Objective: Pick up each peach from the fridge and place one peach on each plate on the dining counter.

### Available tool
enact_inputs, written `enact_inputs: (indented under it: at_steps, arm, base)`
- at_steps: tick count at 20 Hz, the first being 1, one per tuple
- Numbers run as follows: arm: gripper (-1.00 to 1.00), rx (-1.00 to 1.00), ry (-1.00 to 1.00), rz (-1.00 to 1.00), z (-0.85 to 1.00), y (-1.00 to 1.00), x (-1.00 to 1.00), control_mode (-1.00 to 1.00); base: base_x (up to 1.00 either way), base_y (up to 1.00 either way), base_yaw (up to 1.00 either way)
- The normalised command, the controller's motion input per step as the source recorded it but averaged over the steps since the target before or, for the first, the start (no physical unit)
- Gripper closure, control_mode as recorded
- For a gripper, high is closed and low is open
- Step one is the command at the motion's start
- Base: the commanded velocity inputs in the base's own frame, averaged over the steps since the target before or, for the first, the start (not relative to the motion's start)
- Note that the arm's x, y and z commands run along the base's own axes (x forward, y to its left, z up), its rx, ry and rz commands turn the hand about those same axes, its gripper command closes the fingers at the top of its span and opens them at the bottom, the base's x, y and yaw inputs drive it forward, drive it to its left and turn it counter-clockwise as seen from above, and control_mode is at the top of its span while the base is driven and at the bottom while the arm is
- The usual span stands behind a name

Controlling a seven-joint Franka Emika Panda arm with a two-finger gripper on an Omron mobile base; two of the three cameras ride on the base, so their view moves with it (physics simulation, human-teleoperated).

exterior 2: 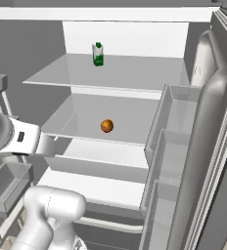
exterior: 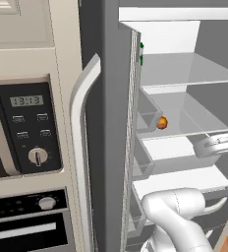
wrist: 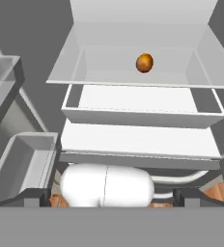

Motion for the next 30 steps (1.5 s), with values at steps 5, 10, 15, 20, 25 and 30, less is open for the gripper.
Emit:
enact_inputs:
  at_steps: [5,10,15,20,25,30]
  arm:
    - [-1.0,0.0,0.0,0.0,0.0,0.0,0.0,1.0]
    - [-1.0,0.0,0.0,0.0,0.0,-0.06,0.8,-1.0]
    - [-1.0,0.0,0.0,0.0,-0.02,-0.02,1.0,-1.0]
    - [-1.0,0.0,0.0,-0.02,-0.26,-0.04,0.98,-1.0]
    - [-1.0,0.0,0.02,0.0,-0.25,-0.22,0.83,-1.0]
    - [-1.0,0.0,0.03,0.0,-0.23,-0.29,0.59,-1.0]
  base:
    - [1.0,0.0,0.0]
    - [0.2,0.0,0.0]
    - [0.0,0.0,0.0]
    - [0.0,0.0,0.0]
    - [0.0,0.0,0.0]
    - [0.0,0.0,0.0]
